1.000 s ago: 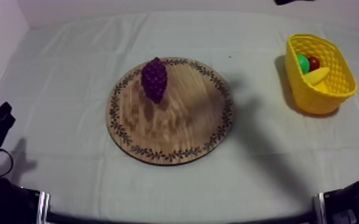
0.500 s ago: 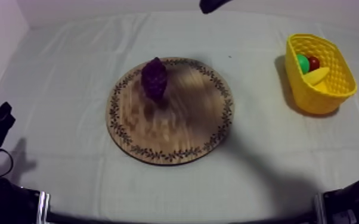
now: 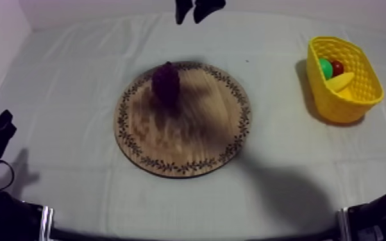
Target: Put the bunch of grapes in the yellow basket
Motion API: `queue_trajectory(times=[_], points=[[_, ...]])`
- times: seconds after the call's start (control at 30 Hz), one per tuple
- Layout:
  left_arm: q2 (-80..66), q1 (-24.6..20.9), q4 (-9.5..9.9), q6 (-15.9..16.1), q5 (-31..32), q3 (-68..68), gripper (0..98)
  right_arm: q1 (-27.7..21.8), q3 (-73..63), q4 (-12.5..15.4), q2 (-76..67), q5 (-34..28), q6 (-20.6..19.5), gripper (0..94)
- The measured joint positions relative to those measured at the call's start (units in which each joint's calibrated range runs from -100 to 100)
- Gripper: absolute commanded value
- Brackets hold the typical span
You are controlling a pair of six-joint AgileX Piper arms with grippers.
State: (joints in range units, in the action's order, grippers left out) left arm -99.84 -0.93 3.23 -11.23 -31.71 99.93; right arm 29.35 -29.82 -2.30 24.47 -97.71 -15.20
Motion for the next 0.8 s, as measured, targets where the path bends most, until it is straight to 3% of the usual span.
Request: queue_trajectory(times=[0.2,0.43,0.8], points=[[0.00,0.00,0.00,0.00,0.00,0.00,0.0,0.00,-0.44,-0.73,1.32,0.10,-1.09,63.3],[0.00,0.00,0.00,0.00,0.00,0.00,0.0,0.26,-1.42,-1.40,4.96,0.13,-2.06,66.8],[0.00,0.00,0.00,0.00,0.00,0.00,0.0,0.93,-7.24,-0.13,17.30,0.94,-2.83,69.0]])
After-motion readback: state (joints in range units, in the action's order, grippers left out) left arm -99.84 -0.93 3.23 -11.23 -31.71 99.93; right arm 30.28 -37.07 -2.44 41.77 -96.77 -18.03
